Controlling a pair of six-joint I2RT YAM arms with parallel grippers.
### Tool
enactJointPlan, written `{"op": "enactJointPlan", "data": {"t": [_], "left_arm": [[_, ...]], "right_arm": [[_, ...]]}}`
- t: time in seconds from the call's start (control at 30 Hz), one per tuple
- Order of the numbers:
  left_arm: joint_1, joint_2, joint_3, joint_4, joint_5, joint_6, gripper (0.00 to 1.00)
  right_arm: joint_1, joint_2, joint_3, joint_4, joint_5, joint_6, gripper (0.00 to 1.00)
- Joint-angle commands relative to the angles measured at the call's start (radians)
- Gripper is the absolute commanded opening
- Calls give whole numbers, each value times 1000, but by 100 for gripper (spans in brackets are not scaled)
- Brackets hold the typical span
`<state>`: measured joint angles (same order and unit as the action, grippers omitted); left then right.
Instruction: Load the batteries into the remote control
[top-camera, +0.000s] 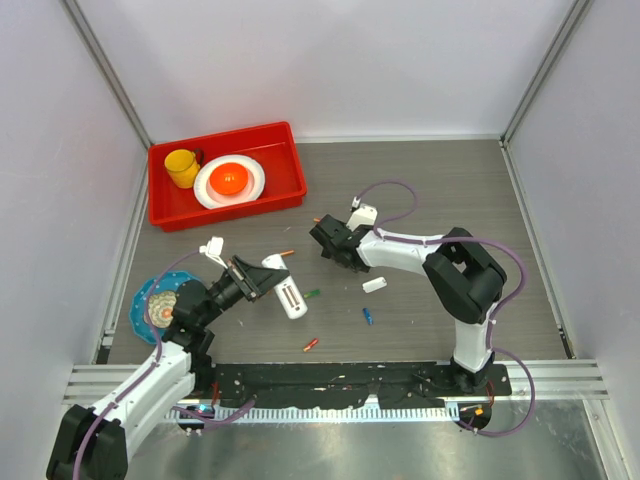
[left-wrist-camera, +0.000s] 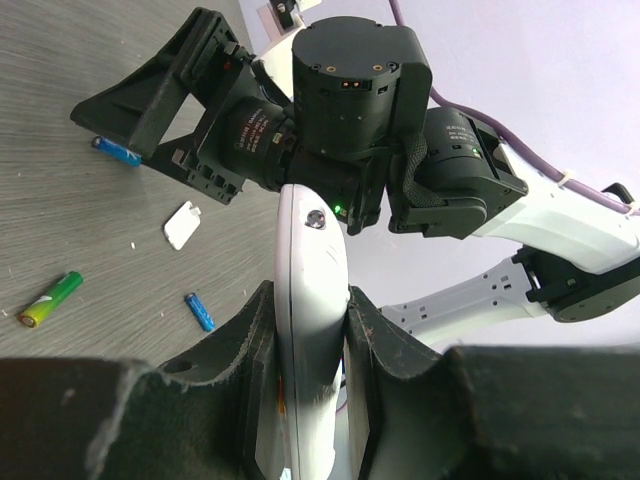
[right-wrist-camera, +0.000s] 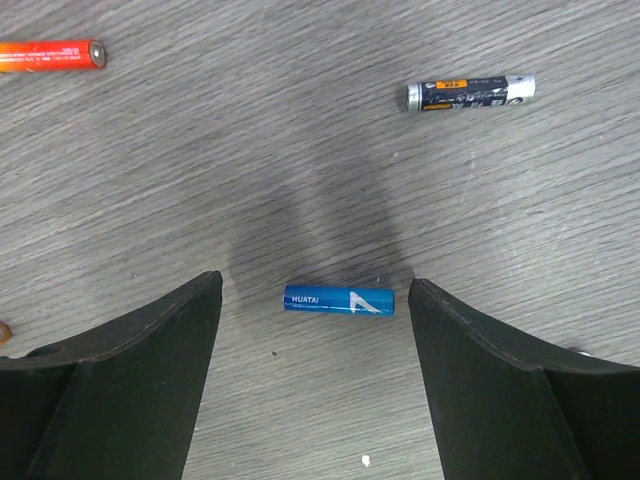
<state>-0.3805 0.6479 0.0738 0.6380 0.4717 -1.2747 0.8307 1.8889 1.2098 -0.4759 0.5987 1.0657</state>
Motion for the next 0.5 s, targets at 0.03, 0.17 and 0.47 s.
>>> {"op": "enactJointPlan", "data": {"t": [0.03,0.17,0.47], "left_arm": [[-5,-7,-11,52,5,6,0],[-5,-4,-11,52,2,6,0],[-5,4,-22,103,16,5,0]], "right_arm": [[7,6,13,19,19,2,79],[5,-4,-10,22,27,4,78],[5,-4,-26,26,26,5,76]]}}
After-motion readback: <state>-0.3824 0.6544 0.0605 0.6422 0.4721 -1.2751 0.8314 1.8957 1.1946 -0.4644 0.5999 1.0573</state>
